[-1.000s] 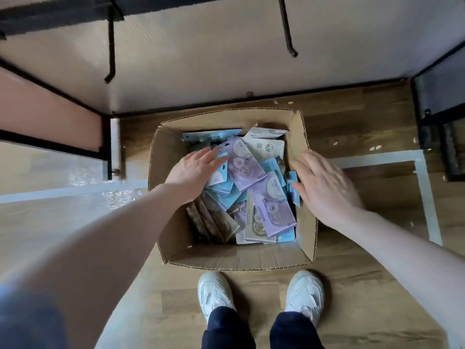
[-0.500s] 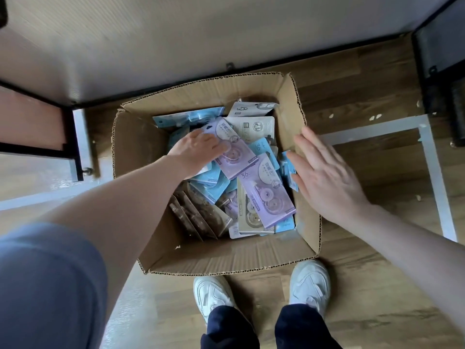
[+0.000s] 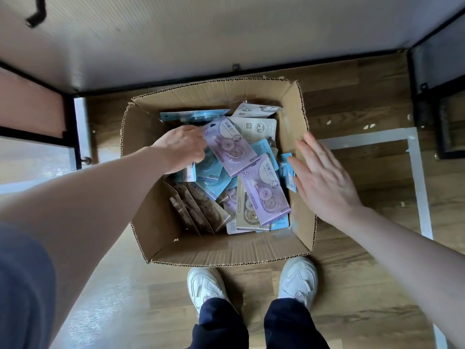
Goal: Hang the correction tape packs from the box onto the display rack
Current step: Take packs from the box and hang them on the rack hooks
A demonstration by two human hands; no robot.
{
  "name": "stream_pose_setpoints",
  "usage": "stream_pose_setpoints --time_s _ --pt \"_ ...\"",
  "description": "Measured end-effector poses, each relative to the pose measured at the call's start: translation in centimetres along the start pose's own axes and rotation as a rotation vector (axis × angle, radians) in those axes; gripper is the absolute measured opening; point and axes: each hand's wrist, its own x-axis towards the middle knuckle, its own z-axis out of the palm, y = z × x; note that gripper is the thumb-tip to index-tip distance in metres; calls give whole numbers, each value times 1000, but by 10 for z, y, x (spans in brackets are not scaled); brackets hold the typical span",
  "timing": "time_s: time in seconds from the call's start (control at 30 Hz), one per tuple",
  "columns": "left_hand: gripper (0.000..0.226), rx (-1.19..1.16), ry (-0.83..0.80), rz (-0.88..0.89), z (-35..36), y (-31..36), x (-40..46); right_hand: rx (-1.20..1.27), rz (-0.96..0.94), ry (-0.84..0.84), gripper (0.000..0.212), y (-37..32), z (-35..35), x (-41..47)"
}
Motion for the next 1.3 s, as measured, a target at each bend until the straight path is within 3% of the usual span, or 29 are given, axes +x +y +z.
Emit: stream_pose_setpoints --time_s 0.2,0.47,0.63,0.73,0.87,1.07,1.17,1.2,1.3 --pt "18 -415 54 -143 -18 -7 -36 -31 36 -79 44 -5 -19 8" --pt "22 -745 150 -349 -20 -9 -67 38 95 -159 39 -23 -39 33" --pt "22 -778 255 -361 -13 -4 -70 90 121 -251 38 -31 -37 63" --pt "20 -800 319 -337 -10 -2 -68 215 233 -277 31 -34 -32 83" --pt "22 -870 373 -354 -4 0 -65 346 381 -309 46 -34 -19 110" --pt "22 -864 358 -361 13 0 -63 848 676 -281 55 -29 10 142" --pt "22 -859 374 -387 19 -1 -63 1069 793 -178 17 -27 24 151" --pt "22 -860 377 -395 21 -1 -63 1090 845 -124 16 -26 28 153" --pt "23 -859 390 -419 22 1 -63 1116 973 17 33 -29 33 150"
